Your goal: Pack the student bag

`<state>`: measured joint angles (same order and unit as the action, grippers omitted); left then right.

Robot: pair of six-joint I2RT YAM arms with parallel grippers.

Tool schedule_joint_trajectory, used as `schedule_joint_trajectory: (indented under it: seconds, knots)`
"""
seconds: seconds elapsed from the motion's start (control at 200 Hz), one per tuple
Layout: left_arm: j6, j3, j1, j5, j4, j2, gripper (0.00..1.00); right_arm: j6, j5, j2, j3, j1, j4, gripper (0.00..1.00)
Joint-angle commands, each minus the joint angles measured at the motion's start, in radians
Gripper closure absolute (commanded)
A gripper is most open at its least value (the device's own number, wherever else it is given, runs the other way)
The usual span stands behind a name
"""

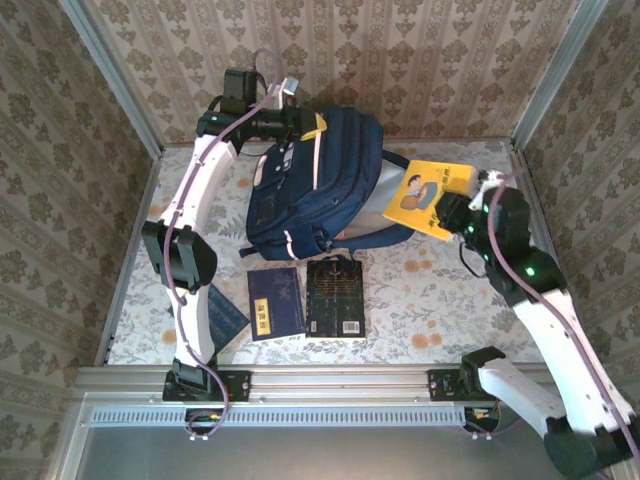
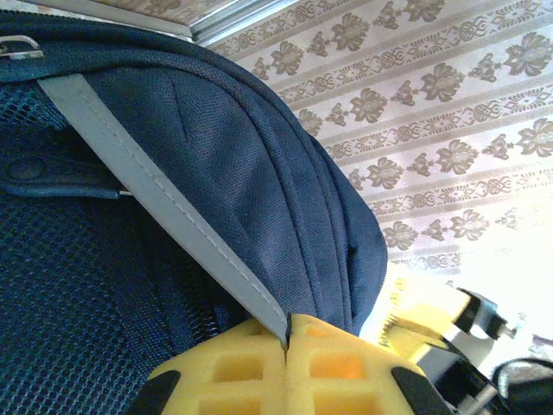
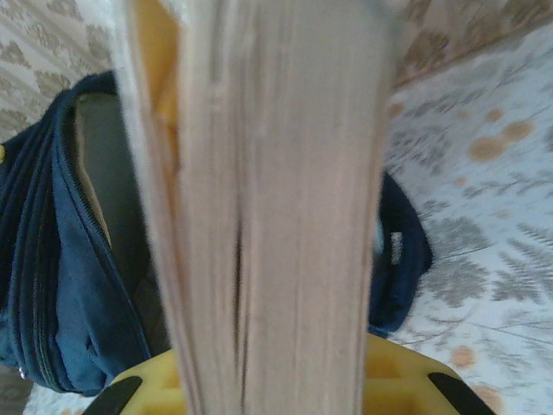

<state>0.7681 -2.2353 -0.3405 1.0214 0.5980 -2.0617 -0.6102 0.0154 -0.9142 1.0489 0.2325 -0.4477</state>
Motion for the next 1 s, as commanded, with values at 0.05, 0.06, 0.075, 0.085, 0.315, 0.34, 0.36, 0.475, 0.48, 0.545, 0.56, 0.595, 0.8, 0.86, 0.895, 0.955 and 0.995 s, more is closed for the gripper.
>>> schedule_joint_trajectory:
  seconds: [0.05,0.06,0.075,0.085,0.315,0.34,0.36,0.475,0.48,0.545,0.56,0.595,0.8,0.86,0.895,0.955,0.995]
  knots:
    - [0.037,-0.005,-0.001,0.125,-0.203,0.081,1.0,-0.109,-0.288,-0.144,0.035,-0.022,0.338,1.0]
    - [0.039,-0.004,-0.001,0.127,-0.205,0.082,1.0,-0.115,-0.297,-0.156,0.036,-0.023,0.349,1.0]
    - [0.042,-0.001,-0.001,0.13,-0.21,0.085,1.0,-0.125,-0.309,-0.169,0.036,-0.024,0.368,1.0]
    - [0.043,0.001,-0.001,0.131,-0.212,0.086,1.0,-0.131,-0.319,-0.179,0.036,-0.024,0.382,1.0]
    - [0.08,0.011,-0.001,0.141,-0.257,0.103,1.0,-0.297,-0.597,-0.454,0.07,-0.017,0.672,1.0]
    - [0.09,0.01,0.0,0.14,-0.271,0.103,1.0,-0.306,-0.622,-0.492,0.083,-0.01,0.69,1.0]
    - [0.1,0.009,0.001,0.141,-0.282,0.101,1.0,-0.31,-0.637,-0.526,0.097,-0.003,0.696,1.0]
    - [0.133,0.002,0.004,0.143,-0.323,0.089,1.0,-0.295,-0.616,-0.654,0.19,0.046,0.632,1.0]
    - [0.133,0.002,0.004,0.144,-0.324,0.088,1.0,-0.294,-0.613,-0.658,0.194,0.048,0.629,1.0]
    - [0.139,0.0,0.006,0.143,-0.33,0.08,1.0,-0.291,-0.565,-0.726,0.236,0.083,0.604,1.0]
    - [0.139,0.0,0.006,0.144,-0.33,0.079,1.0,-0.293,-0.555,-0.742,0.244,0.091,0.602,1.0]
    - [0.138,0.0,0.006,0.144,-0.33,0.076,1.0,-0.302,-0.531,-0.781,0.267,0.112,0.597,1.0]
    - [0.144,-0.003,0.015,0.141,-0.33,0.055,1.0,-0.328,-0.408,-1.052,0.522,0.195,0.452,0.8]
    - [0.144,0.002,0.022,0.138,-0.329,0.051,1.0,-0.327,-0.387,-1.103,0.577,0.204,0.422,0.53]
    - [0.146,0.005,0.028,0.135,-0.328,0.05,1.0,-0.318,-0.376,-1.115,0.596,0.206,0.405,0.44]
    - [0.146,0.009,0.04,0.127,-0.325,0.048,1.0,-0.3,-0.344,-1.101,0.59,0.204,0.396,0.33]
    - [0.146,0.011,0.048,0.125,-0.322,0.047,1.0,-0.28,-0.328,-1.078,0.573,0.202,0.4,0.27]
